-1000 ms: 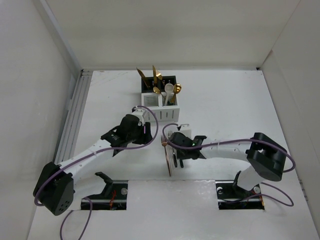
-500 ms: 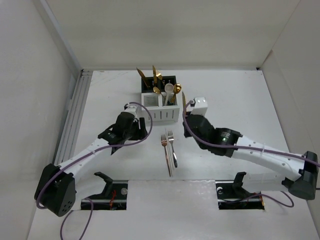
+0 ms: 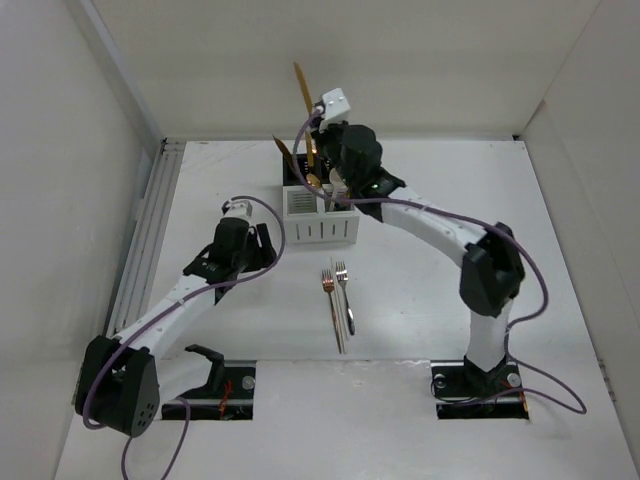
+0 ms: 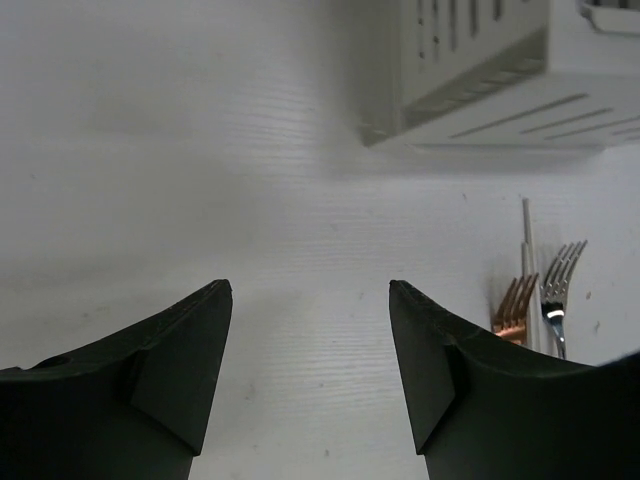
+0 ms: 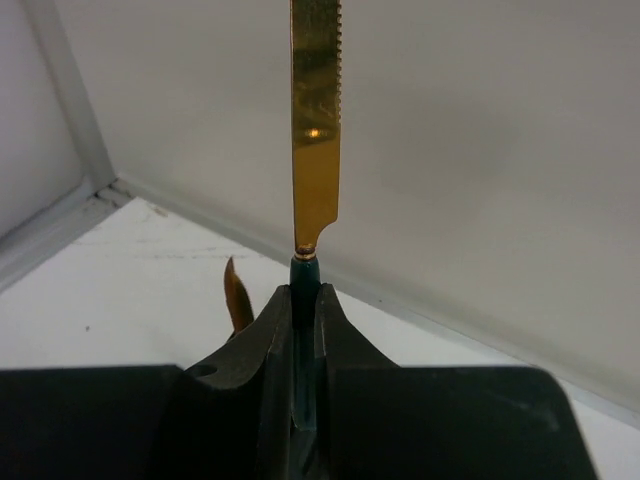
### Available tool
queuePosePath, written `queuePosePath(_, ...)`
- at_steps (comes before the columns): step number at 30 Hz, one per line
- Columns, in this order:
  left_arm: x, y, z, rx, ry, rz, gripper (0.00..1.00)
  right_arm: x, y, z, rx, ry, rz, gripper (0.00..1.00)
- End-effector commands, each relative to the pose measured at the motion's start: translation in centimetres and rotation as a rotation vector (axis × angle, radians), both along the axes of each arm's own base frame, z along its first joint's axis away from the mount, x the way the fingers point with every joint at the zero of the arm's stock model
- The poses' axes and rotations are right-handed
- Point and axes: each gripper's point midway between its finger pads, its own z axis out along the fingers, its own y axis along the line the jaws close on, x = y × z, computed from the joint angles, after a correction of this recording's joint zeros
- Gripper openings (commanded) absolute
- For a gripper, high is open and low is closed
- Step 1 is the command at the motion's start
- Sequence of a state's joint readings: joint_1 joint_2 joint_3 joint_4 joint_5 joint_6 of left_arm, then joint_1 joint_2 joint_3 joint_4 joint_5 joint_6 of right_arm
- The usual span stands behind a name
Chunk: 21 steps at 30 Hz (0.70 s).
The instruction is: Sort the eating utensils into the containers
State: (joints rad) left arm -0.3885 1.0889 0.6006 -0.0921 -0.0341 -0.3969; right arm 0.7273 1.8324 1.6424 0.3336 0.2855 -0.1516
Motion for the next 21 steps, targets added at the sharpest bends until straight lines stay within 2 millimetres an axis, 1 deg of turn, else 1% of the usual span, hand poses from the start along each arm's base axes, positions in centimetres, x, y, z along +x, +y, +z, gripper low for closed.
queuePosePath(1,1.0,2.0,0.5,0.000,-0.043,0.072,0.61,0.2,4.8,3.4,0.003,-0.234,0.157,0.00)
queuePosePath(2,1.0,2.3,0.2,-0.006,-0.040,0.078,0.61,0.6,5.6,2.6,-0.006,-0.230,0.175,0.00)
queuePosePath(3,1.2,2.6,0.5,-0.009,-0.049,0.090,0.61,1.6,6.9,0.1,-0.031,-0.204,0.195,0.00)
queuePosePath(4,1.1,3.2,0.1,-0.011,-0.039,0.106,0.61,1.9,7.7,-0.7,-0.029,-0.196,0.216,0.00)
queuePosePath(5,1.4,3.5,0.3,-0.014,-0.047,0.117,0.62,2.7,7.6,-0.6,-0.026,-0.202,0.206,0.00)
queuePosePath(6,1.5,3.8,0.3,-0.013,-0.047,0.127,0.62,3.3,8.2,-2.5,-0.024,-0.169,0.212,0.00)
queuePosePath(7,1.6,4.4,0.0,-0.010,-0.039,0.146,0.62,3.5,8.5,-3.5,-0.023,-0.150,0.216,0.00)
queuePosePath(8,1.6,4.5,0.0,-0.016,-0.037,0.148,0.62,3.5,8.8,-4.0,-0.011,-0.141,0.228,0.00)
queuePosePath(9,1.7,4.8,-0.3,-0.012,-0.026,0.157,0.62,4.3,8.4,-4.7,-0.001,-0.122,0.219,0.00)
queuePosePath(10,1.7,4.8,-0.3,-0.012,-0.025,0.157,0.62,4.3,8.6,-5.3,0.022,-0.097,0.225,0.00)
queuePosePath(11,1.9,5.2,-0.4,-0.012,-0.025,0.172,0.62,4.9,8.3,-6.0,0.019,-0.093,0.216,0.00)
queuePosePath(13,1.9,5.4,-0.8,-0.014,-0.012,0.178,0.62,5.1,8.3,-7.2,0.017,-0.071,0.209,0.00)
queuePosePath(14,2.2,5.6,-0.6,-0.016,-0.021,0.187,0.62,5.5,7.8,-7.6,0.011,-0.063,0.200,0.00)
queuePosePath(15,2.1,5.5,-0.9,-0.019,-0.009,0.180,0.62,5.5,7.8,-8.2,0.005,-0.054,0.200,0.00)
queuePosePath(16,2.1,5.5,-1.0,-0.019,-0.009,0.180,0.62,5.5,7.8,-8.2,0.005,-0.054,0.200,0.00)
queuePosePath(17,2.3,5.5,-0.6,-0.022,-0.018,0.180,0.62,5.5,7.8,-8.7,-0.001,-0.046,0.201,0.04)
queuePosePath(18,2.5,5.5,-0.7,-0.027,-0.015,0.182,0.62,5.5,7.8,-8.7,0.007,-0.041,0.202,0.17)
queuePosePath(19,2.5,5.5,-0.7,-0.027,-0.015,0.182,0.62,5.4,7.8,-9.2,0.001,-0.032,0.202,0.25)
queuePosePath(20,2.7,5.5,-0.4,-0.029,-0.024,0.182,0.62,5.3,7.7,-8.7,0.006,-0.039,0.202,0.34)
queuePosePath(21,2.7,5.4,-0.4,-0.027,-0.024,0.168,0.62,5.3,7.7,-9.2,0.000,-0.031,0.202,0.41)
